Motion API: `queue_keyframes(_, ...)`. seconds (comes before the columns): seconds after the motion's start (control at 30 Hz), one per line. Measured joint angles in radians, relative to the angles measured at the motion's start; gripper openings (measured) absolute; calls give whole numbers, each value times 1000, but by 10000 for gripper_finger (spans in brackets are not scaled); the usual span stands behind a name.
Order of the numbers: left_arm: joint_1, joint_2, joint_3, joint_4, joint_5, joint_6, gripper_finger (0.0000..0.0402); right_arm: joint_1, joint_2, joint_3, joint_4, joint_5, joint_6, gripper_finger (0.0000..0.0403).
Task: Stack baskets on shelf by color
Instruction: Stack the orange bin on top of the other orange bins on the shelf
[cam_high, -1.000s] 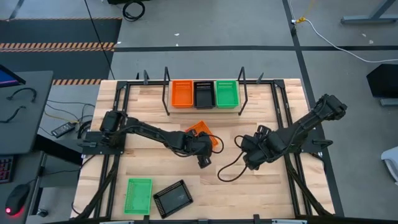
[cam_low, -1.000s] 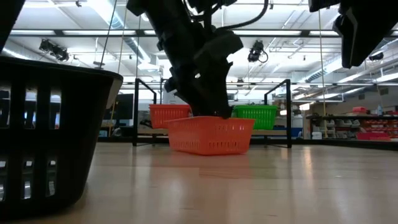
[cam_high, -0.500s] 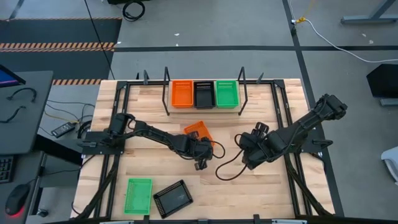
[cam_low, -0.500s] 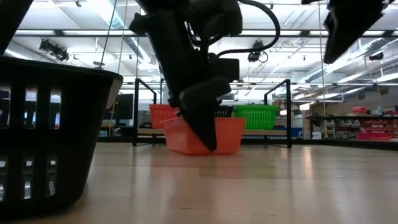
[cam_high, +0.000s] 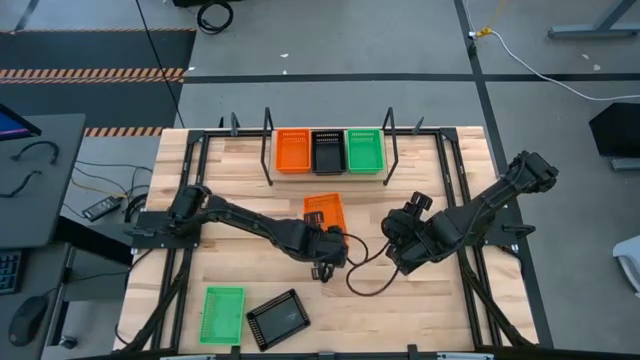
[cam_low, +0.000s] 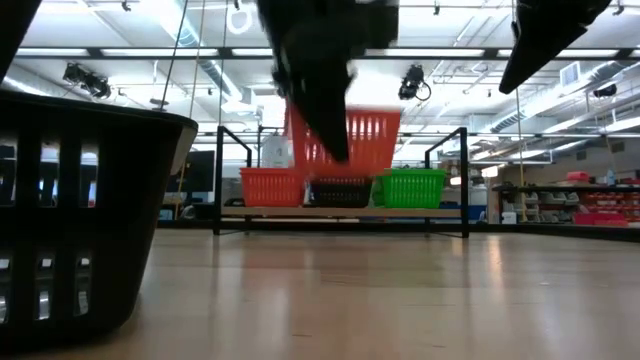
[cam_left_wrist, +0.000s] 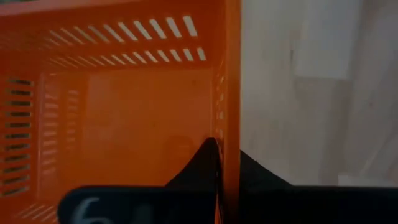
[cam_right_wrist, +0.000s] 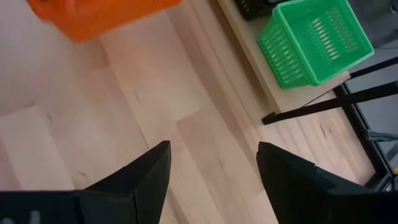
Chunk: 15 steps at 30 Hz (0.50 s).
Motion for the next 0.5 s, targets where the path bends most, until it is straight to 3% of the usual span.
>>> queue_keyframes(0.27, 31, -6, 250, -378, -98, 138, 2, 38, 0, 0, -4, 0, 19, 242)
queue_keyframes(0.5, 179, -122, 214, -404, -17, 225, 1, 81, 0, 0, -2, 27, 59, 242)
